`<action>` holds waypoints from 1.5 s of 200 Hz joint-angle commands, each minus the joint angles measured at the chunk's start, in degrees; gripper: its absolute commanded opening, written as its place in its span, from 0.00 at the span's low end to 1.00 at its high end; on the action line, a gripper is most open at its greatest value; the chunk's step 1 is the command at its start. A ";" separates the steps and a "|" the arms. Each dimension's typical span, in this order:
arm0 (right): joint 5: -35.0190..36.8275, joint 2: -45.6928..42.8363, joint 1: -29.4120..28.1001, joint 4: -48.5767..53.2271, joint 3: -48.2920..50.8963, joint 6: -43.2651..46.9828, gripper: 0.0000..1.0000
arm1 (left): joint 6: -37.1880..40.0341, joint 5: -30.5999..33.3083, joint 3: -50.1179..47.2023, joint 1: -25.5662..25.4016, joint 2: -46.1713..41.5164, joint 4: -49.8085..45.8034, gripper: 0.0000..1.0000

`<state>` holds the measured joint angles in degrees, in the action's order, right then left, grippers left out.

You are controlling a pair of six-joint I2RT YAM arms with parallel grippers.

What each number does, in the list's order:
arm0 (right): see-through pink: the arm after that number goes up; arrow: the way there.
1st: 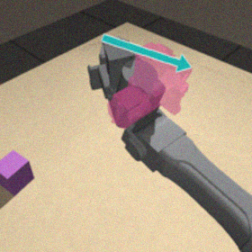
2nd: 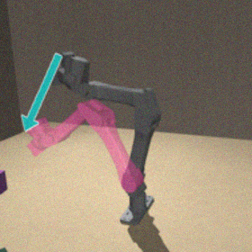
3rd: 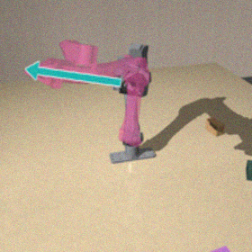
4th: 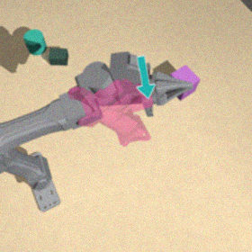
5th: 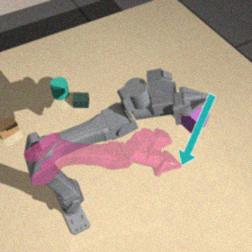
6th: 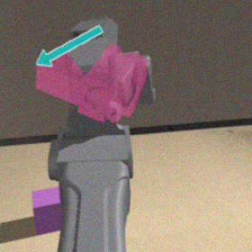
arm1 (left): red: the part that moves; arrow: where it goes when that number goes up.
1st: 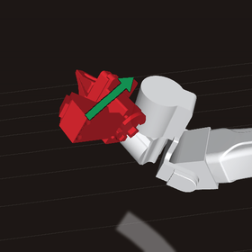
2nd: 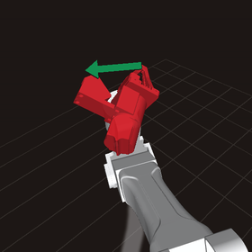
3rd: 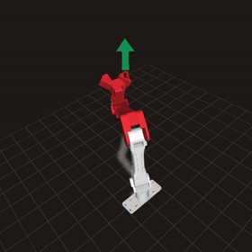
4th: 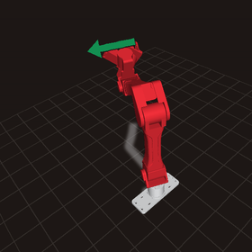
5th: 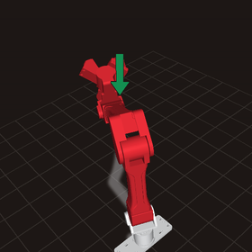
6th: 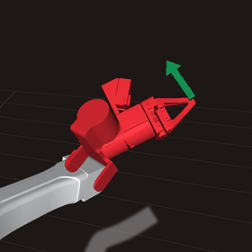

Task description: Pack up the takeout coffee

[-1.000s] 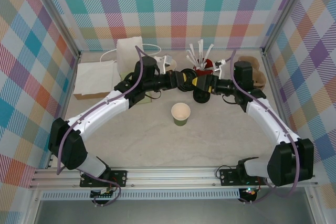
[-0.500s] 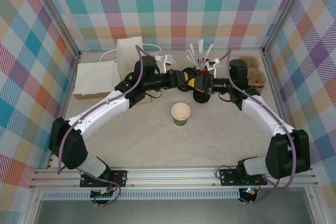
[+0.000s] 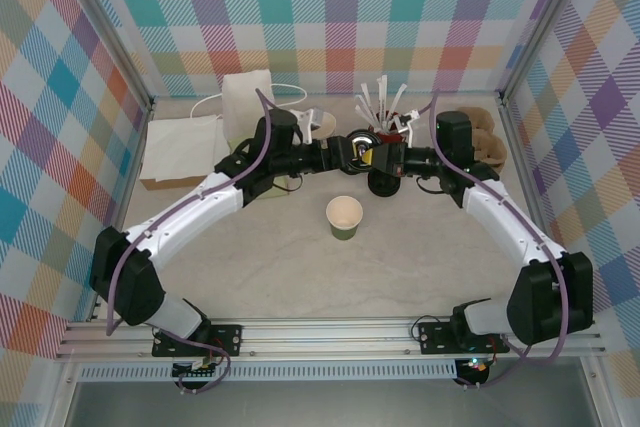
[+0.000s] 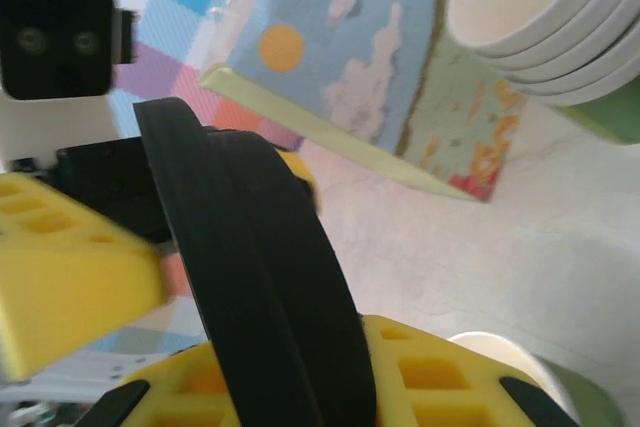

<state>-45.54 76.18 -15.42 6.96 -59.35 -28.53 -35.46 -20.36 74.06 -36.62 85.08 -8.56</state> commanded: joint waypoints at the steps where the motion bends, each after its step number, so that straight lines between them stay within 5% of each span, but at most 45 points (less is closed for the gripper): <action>1: 13.69 -2.11 -2.17 8.92 -2.95 10.56 0.16 | 0.71 2.76 1.24 1.92 -5.55 -4.14 0.84; 55: 55.95 -5.53 -16.15 1.89 0.18 28.94 0.15 | -15.66 4.22 3.46 5.72 -8.63 -13.68 0.93; 94: 67.16 -5.47 -23.44 -9.37 3.41 41.77 0.14 | -33.34 2.36 2.93 5.86 -6.94 -12.05 0.92; 193: 67.30 -3.12 -30.87 -12.32 2.14 49.10 0.14 | -44.85 -4.10 3.18 4.13 0.31 -4.41 0.78; 300: 62.23 -4.42 -30.92 -5.32 1.17 48.40 0.26 | -39.90 -5.88 3.52 3.66 2.33 -1.57 0.29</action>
<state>21.30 72.69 -45.95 -0.27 -56.29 21.96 -80.40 -23.31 76.40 -32.16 87.26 -14.66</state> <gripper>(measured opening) 0.239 0.318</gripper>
